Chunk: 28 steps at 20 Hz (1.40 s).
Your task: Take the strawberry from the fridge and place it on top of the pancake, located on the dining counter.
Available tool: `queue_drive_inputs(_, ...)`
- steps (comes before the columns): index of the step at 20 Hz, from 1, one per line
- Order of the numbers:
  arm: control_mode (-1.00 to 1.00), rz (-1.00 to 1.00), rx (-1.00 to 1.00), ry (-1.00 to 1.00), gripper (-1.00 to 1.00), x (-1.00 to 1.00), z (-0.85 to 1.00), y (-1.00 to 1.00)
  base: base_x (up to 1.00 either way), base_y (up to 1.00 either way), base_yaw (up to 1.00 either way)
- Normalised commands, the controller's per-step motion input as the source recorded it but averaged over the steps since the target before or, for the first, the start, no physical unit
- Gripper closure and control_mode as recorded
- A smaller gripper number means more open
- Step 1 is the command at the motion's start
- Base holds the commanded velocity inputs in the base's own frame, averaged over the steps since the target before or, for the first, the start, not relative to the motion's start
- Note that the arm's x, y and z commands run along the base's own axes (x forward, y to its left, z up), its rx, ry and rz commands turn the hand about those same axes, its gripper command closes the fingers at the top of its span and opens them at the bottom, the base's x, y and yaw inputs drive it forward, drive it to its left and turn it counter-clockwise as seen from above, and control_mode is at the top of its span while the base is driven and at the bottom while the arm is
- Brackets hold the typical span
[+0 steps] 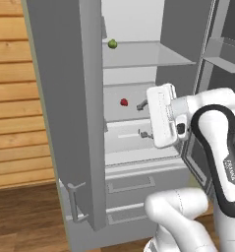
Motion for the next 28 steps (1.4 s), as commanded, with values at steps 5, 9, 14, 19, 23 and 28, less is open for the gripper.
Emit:
queue_drive_inputs(5,-1.00,0.11,0.00,-0.08,-1.00,1.00,-0.30,0.32,0.00,0.00,0.00)
queue_drive_inputs(9,-1.00,0.17,-0.01,-0.01,-1.00,0.79,-0.33,0.36,0.00,0.00,0.00)
queue_drive_inputs(14,-1.00,0.15,-0.02,-0.03,-1.00,0.46,-0.28,0.47,0.00,0.00,0.00)
queue_drive_inputs(19,-1.00,0.07,0.00,0.01,-1.00,0.17,-0.09,0.60,0.00,0.00,0.00)
queue_drive_inputs(23,-1.00,0.05,0.00,0.01,-1.00,0.00,-0.10,0.63,0.00,0.00,0.00)
queue_drive_inputs(28,-1.00,0.06,-0.01,0.00,-1.00,-0.08,-0.07,0.71,0.00,0.00,0.00)
